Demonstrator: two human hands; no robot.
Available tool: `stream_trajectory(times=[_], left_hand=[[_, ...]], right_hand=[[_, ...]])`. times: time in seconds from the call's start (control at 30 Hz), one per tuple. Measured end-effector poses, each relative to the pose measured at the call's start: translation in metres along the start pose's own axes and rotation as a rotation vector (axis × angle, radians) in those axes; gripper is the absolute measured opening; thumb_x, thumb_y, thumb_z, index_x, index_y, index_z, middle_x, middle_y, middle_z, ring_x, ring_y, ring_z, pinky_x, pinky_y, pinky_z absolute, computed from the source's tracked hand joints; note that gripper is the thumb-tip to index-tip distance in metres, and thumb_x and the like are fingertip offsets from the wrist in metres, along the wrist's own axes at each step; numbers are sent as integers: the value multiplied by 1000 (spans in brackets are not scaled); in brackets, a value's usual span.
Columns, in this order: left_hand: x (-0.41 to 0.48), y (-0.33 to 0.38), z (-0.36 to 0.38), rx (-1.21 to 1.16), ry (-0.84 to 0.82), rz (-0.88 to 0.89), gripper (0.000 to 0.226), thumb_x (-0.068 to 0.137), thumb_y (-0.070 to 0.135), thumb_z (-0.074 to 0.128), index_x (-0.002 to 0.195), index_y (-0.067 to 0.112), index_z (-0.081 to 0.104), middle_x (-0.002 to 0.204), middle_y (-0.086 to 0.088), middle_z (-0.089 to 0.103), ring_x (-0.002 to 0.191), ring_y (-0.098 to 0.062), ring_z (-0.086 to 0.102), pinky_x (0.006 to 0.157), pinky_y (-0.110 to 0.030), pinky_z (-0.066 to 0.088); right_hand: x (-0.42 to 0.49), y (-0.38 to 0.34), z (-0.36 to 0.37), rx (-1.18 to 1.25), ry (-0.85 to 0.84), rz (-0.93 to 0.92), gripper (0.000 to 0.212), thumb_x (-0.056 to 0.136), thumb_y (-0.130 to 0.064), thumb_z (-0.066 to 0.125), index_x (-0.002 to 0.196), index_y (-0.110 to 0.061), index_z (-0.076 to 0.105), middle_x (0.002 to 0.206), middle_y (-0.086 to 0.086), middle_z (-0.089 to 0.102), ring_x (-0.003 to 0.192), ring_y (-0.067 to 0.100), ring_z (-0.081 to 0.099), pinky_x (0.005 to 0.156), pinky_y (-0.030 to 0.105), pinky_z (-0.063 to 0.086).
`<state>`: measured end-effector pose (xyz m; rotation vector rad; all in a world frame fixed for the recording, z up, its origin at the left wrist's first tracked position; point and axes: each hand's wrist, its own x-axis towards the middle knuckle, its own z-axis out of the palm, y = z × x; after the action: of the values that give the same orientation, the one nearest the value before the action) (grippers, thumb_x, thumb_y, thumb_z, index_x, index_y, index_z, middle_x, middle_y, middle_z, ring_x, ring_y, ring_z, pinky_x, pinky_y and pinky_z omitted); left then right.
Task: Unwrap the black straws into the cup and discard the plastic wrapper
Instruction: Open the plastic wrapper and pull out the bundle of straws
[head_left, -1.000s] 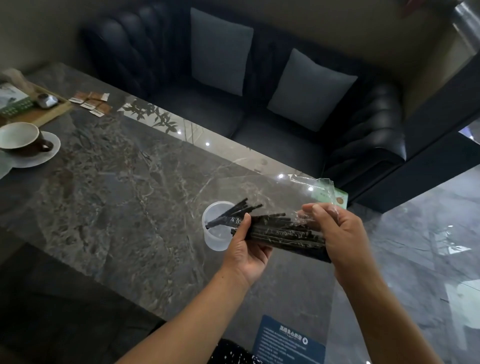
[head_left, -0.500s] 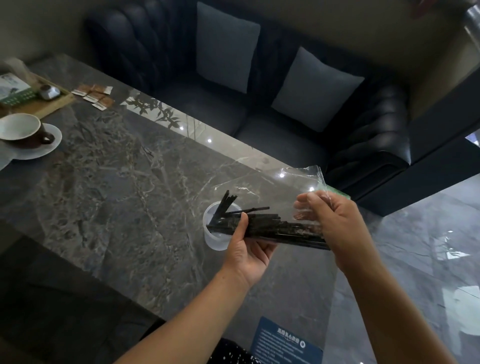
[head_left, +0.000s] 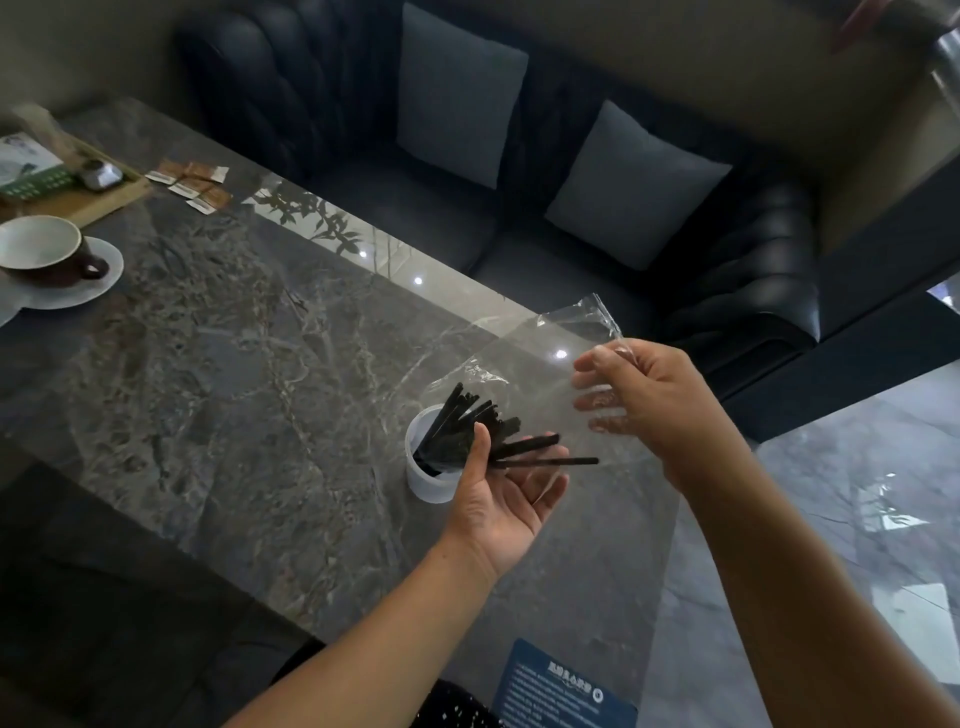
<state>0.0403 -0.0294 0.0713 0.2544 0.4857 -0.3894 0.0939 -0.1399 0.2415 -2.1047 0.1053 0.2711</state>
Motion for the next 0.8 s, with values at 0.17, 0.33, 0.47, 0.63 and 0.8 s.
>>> stream_trajectory(times=[0.17, 0.33, 0.47, 0.63, 0.8], left_hand=[[3, 0, -2, -5, 12, -4, 60, 82, 59, 63, 93, 2, 77, 107, -15, 74, 95, -27, 73, 83, -38, 58], [1, 0, 3, -23, -13, -35, 68, 80, 61, 65, 110, 0, 69, 111, -16, 73, 100, -29, 72, 81, -41, 59], [-4, -1, 14, -35, -31, -78, 77, 78, 60, 67, 127, 2, 57, 123, -16, 68, 103, -31, 70, 80, -42, 59], [-9, -9, 24, -40, -74, -99, 75, 80, 56, 68, 132, 4, 53, 124, -16, 67, 103, -32, 70, 82, -44, 58], [-19, -15, 40, 17, -130, -102, 69, 76, 46, 74, 131, 9, 54, 121, -15, 69, 101, -31, 71, 79, -42, 59]], right_hand=[[8, -11, 9, -91, -57, -7, 27, 103, -27, 47, 99, -12, 70, 93, 6, 72, 82, 20, 73, 76, 40, 63], [6, -23, 4, -95, -52, -23, 27, 103, -26, 48, 100, -10, 69, 95, 8, 73, 83, 21, 73, 78, 43, 62], [2, -32, -11, -77, -75, -40, 26, 103, -26, 48, 98, -11, 69, 97, 13, 72, 81, 22, 73, 70, 36, 62], [-4, -37, -32, -48, -80, -40, 27, 103, -26, 48, 100, -9, 69, 97, 14, 73, 79, 21, 73, 68, 34, 61], [-14, -32, -56, -2, -46, -72, 26, 103, -27, 49, 98, -11, 69, 95, 11, 75, 76, 18, 74, 67, 32, 62]])
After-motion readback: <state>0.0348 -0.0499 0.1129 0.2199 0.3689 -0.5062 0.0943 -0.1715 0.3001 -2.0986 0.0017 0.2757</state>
